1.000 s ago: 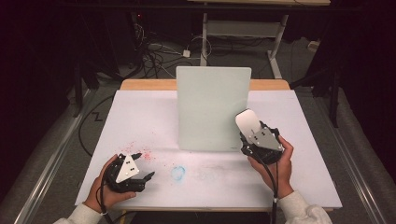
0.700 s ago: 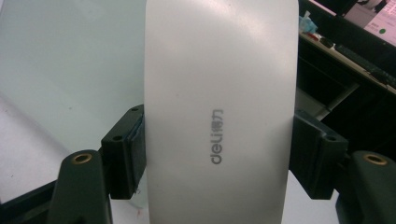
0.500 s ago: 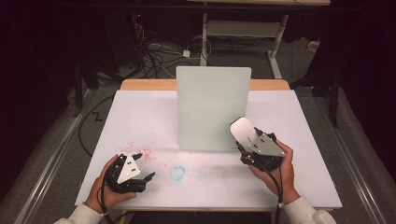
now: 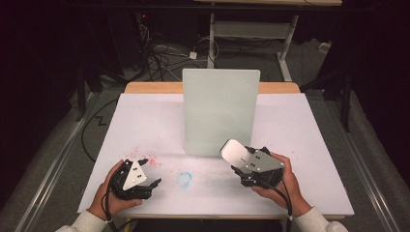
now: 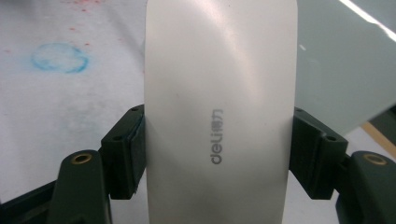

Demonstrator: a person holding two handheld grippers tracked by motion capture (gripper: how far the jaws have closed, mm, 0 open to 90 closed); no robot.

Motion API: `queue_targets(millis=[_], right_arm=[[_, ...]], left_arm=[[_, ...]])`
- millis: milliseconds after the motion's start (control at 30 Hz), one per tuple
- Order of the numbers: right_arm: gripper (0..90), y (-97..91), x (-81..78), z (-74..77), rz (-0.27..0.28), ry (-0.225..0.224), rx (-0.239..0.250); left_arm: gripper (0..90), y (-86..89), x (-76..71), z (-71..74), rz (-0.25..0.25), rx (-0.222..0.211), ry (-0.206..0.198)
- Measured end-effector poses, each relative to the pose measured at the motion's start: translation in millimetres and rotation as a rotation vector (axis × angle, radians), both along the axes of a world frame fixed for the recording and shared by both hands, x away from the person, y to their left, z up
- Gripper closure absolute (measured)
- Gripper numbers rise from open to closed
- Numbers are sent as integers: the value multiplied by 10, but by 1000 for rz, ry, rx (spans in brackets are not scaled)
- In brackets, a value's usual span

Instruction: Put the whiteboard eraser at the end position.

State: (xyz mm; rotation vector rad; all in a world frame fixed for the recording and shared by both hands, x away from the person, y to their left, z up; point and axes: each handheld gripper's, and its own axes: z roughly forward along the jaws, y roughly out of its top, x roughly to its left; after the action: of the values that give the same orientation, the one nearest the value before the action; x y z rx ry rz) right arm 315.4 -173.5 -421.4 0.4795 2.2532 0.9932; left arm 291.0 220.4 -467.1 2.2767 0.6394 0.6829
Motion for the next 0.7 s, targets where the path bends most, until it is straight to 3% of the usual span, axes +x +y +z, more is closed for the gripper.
queue_targets(millis=[433,700], right_arm=[[310,253,1,-153,129,110,-63],[310,402,-5,-240,182,170,-132]], left_arm=[[224,-11,-9,-7,2,9,3],[224,-12,-9,-14,2,10,6]])
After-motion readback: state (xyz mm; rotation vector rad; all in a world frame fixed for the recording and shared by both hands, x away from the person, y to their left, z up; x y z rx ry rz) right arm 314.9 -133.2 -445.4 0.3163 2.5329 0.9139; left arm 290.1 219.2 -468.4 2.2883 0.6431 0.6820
